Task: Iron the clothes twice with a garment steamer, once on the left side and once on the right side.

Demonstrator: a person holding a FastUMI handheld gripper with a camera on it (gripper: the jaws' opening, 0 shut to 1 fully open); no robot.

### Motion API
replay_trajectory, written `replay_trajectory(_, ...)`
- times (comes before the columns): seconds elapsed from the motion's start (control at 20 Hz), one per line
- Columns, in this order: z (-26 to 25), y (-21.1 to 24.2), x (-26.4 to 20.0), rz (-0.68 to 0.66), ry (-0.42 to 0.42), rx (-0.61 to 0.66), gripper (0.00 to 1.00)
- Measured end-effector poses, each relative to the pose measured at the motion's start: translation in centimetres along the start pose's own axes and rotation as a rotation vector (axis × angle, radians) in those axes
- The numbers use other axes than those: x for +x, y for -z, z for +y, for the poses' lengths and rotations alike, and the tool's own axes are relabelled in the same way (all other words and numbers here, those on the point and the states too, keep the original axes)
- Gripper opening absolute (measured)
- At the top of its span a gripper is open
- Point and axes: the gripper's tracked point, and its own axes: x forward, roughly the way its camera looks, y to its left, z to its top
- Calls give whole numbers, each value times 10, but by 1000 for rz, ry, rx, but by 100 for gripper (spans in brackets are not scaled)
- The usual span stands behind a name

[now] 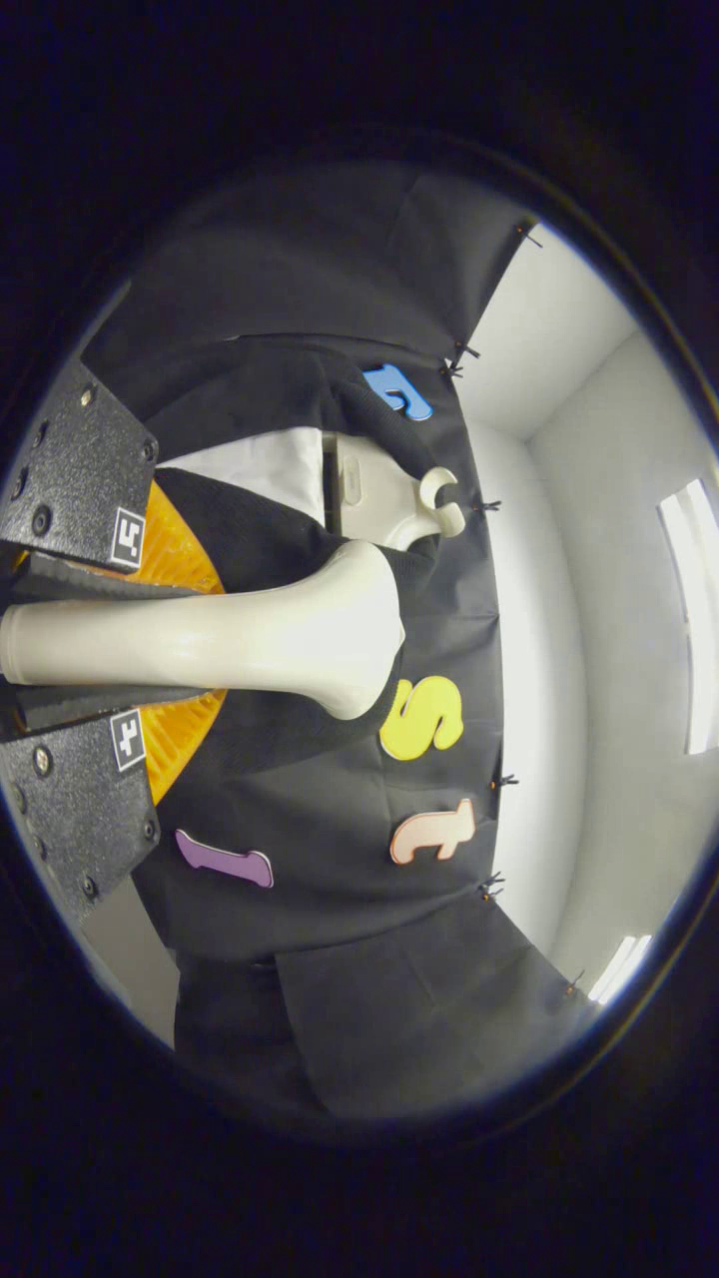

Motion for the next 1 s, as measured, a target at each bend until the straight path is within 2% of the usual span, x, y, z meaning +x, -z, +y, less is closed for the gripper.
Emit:
replay_trajectory(0.35, -5, 35, -21, 79, 11, -13, 38)
replay_trajectory(1.0, -3, 136, -79, 270, 18, -31, 38)
